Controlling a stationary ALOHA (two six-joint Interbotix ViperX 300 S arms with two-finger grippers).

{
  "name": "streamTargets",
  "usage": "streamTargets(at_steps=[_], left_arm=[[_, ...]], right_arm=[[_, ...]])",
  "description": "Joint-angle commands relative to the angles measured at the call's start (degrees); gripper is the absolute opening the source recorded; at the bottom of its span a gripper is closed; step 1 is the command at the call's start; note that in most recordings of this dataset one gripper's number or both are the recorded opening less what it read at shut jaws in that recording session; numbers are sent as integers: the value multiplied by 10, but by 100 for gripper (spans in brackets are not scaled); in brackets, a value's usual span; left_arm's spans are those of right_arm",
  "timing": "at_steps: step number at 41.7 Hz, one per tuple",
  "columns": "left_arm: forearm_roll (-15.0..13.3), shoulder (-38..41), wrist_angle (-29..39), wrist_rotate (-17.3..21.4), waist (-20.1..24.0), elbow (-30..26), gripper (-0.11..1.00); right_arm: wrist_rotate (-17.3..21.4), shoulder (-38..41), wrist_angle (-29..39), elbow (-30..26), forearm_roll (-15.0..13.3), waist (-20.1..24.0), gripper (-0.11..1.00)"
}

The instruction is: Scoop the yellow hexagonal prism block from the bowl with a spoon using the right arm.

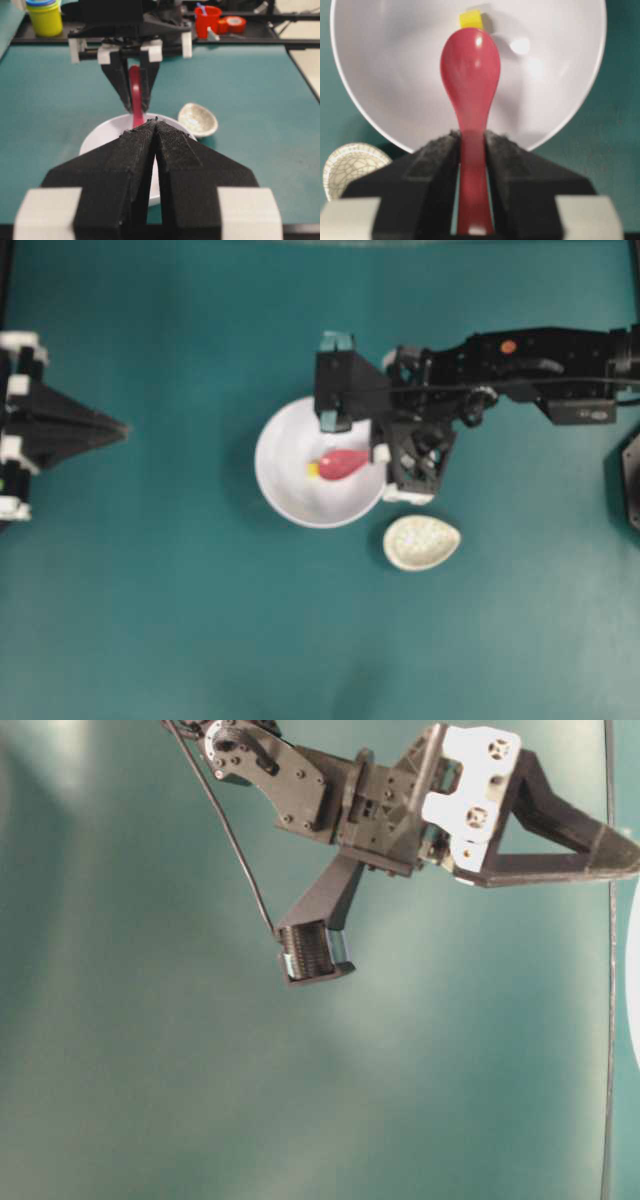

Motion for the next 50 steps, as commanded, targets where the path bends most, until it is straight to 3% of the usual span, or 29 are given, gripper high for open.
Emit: streamTargets(at_steps=[1, 13, 39, 50], left_arm=[[2, 5, -7, 1, 0, -4, 1], [2, 5, -7, 1, 0, -4, 1], [2, 5, -7, 1, -1, -4, 1], [2, 5, -6, 1, 0, -4, 1]], right_arm=[[-1, -6, -4, -11, -1, 1, 23], [0, 6, -9, -10, -1, 1, 23], [-1, 11, -108, -11, 3, 5, 23], [3, 11, -110, -22, 3, 10, 23]])
